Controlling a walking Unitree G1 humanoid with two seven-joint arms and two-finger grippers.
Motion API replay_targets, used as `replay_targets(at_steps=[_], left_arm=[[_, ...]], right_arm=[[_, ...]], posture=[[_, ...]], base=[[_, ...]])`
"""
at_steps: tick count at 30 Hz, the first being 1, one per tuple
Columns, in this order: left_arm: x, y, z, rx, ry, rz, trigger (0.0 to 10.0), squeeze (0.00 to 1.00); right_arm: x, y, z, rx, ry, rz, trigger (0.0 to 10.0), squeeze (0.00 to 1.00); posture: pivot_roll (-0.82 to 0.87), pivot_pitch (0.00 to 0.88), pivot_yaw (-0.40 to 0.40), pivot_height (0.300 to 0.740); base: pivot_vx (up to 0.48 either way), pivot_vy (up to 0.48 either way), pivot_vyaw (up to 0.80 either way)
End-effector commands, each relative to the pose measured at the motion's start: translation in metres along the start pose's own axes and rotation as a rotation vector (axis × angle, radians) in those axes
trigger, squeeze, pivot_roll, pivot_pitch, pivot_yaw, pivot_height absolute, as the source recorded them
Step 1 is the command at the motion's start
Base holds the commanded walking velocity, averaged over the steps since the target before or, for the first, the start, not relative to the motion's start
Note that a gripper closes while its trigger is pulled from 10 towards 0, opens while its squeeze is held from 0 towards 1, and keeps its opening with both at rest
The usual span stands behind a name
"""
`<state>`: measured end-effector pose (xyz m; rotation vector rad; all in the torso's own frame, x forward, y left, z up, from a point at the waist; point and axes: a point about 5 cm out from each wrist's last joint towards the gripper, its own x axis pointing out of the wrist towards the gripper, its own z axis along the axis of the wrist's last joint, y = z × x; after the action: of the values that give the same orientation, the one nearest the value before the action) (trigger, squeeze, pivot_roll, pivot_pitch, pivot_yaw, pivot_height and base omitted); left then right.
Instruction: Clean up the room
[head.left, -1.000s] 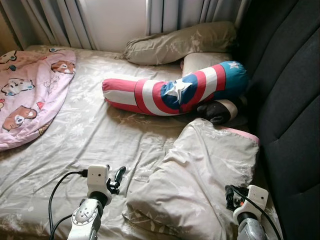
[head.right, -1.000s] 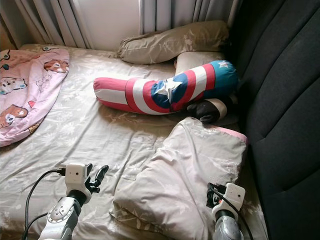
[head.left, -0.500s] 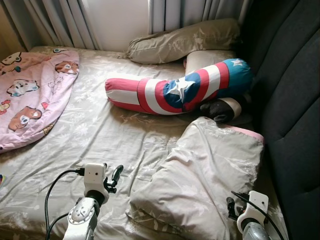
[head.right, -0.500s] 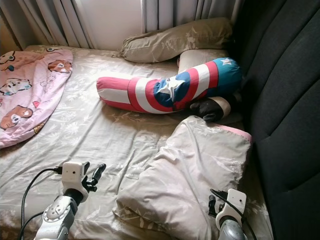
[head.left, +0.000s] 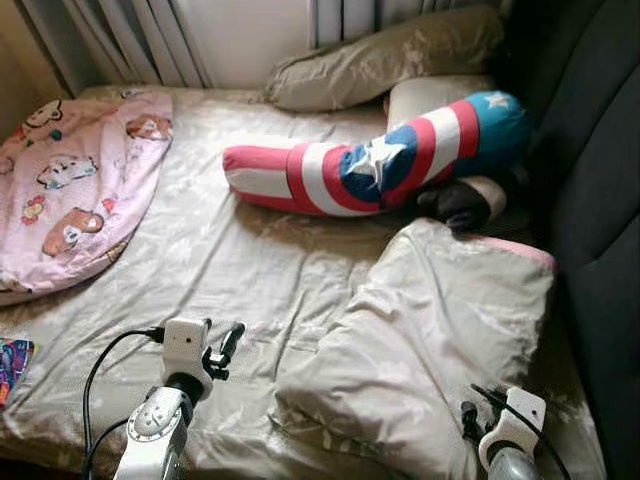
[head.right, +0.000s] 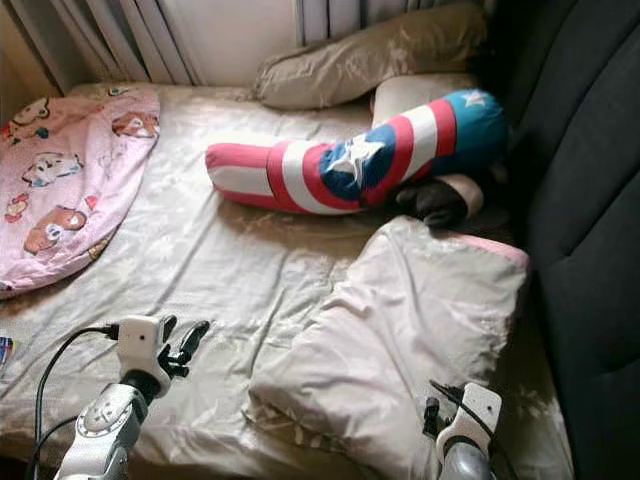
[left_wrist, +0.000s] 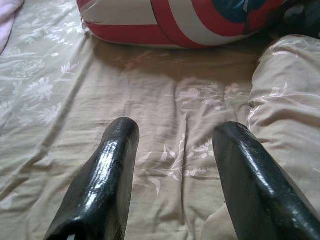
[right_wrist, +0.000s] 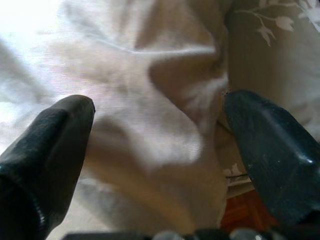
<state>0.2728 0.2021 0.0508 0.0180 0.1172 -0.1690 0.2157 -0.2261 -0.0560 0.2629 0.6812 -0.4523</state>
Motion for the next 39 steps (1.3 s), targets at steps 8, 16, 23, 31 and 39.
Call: replay_targets(at_steps=[8, 16, 23, 31, 39], left_arm=[[-0.013, 0.005, 0.005, 0.038, 0.024, -0.033, 10.0, 0.0], [-0.015, 0.007, 0.012, 0.057, 0.032, -0.053, 10.0, 0.0], [-0.022, 0.004, 0.014, 0.068, 0.044, -0.07, 10.0, 0.0], [-0.035, 0.006, 0.015, 0.079, 0.064, -0.082, 10.0, 0.0], [-0.044, 0.006, 0.019, 0.091, 0.084, -0.092, 10.0, 0.0]], right_arm=[[-0.002, -0.001, -0.013, 0.032, 0.078, 0.02, 10.0, 0.0], [-0.005, 0.01, -0.026, 0.008, 0.161, 0.041, 10.0, 0.0], [-0.012, 0.003, -0.045, 0.025, 0.243, 0.0, 10.0, 0.0], [-0.016, -0.017, -0.055, 0.021, 0.284, -0.106, 10.0, 0.0], [-0.021, -0.022, -0.067, -0.003, 0.341, -0.105, 10.0, 0.0]], posture=[[0.16, 0.205, 0.089, 0.74], [0.17, 0.213, 0.112, 0.74], [0.19, 0.232, 0.124, 0.74], [0.21, 0.264, 0.142, 0.74], [0.22, 0.292, 0.158, 0.74]], base=[[0.0, 0.0, 0.0], [0.0, 0.0, 0.0], [0.0, 0.0, 0.0], [0.0, 0.0, 0.0], [0.0, 0.0, 0.0]])
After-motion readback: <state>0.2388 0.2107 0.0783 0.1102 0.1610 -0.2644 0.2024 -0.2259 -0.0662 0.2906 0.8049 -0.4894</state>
